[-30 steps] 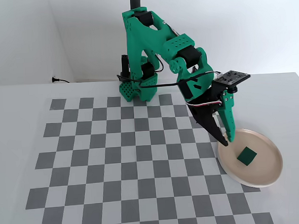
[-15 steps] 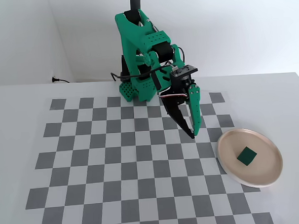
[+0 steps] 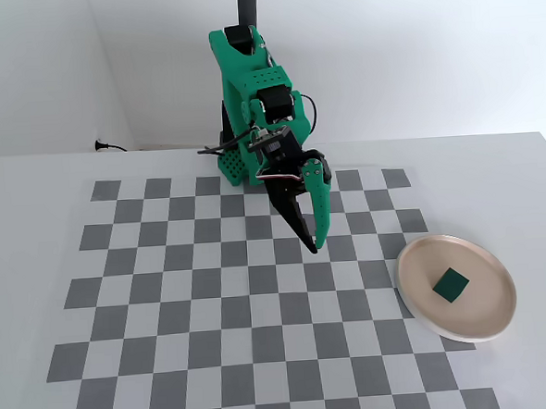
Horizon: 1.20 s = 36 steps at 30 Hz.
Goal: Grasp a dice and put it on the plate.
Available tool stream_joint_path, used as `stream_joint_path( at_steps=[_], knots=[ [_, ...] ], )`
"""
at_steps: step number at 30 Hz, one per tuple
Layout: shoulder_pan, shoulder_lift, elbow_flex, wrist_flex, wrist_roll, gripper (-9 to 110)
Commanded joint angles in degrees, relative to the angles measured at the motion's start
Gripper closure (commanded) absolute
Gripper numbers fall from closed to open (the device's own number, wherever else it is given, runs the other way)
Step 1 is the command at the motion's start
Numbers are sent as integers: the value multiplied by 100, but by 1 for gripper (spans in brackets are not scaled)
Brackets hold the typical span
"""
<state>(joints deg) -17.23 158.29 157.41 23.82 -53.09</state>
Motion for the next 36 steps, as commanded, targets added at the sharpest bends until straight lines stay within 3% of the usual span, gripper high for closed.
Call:
stream_joint_path(
  at_steps=[1, 15, 21, 28, 36],
  knots=[
    [149, 694, 211, 70, 501, 106],
    [334, 3261, 1626, 993, 1661, 106],
    [483, 3270, 1863, 1011, 1995, 106],
    [404, 3270, 1986, 1266, 3366, 106],
    [545, 3270, 1986, 1705, 3542, 106]
  ],
)
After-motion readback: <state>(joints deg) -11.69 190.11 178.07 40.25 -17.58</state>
